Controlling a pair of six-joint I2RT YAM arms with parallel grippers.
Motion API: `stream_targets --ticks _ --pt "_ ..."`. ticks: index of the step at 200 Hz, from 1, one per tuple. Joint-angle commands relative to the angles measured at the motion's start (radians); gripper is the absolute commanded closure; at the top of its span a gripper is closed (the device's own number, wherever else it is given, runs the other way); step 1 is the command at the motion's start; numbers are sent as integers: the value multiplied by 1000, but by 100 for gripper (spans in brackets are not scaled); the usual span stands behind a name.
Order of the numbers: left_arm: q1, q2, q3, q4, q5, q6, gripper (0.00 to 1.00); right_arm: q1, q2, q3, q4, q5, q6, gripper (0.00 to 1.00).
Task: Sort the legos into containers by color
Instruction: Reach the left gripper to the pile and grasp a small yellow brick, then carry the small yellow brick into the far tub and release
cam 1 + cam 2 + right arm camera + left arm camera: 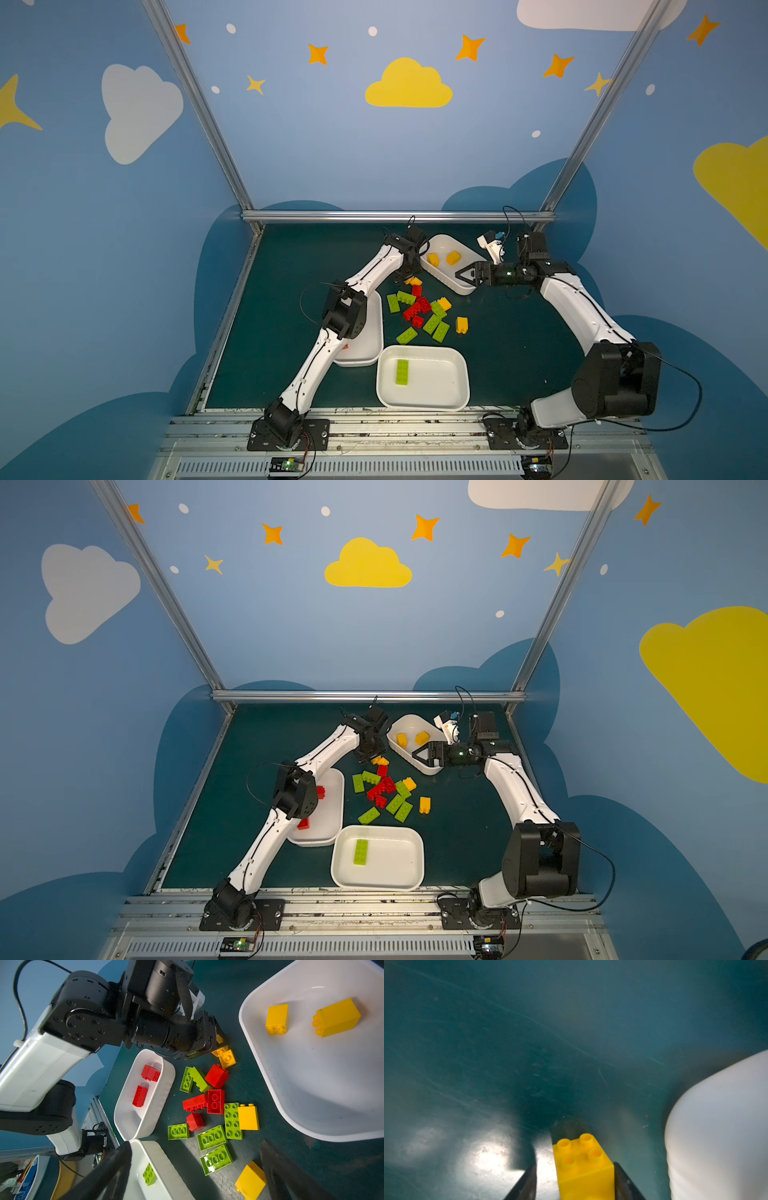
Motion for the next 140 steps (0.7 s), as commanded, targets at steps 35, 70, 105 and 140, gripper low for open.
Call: stream_targets --ticks 35,70,105,140 --pt "6 7 14 -55 -47 61 66 3 -7 20 -22 -6 -11 5" --pt "14 -40 12 -61 -93 132 75 1 -17 18 -24 -3 -13 5" --pt "3 -118 9 -32 -96 260 75 -6 -15 21 -14 2 -5 5" --pt "-21 -214 -61 104 -35 446 77 -14 -17 23 3 4 8 5"
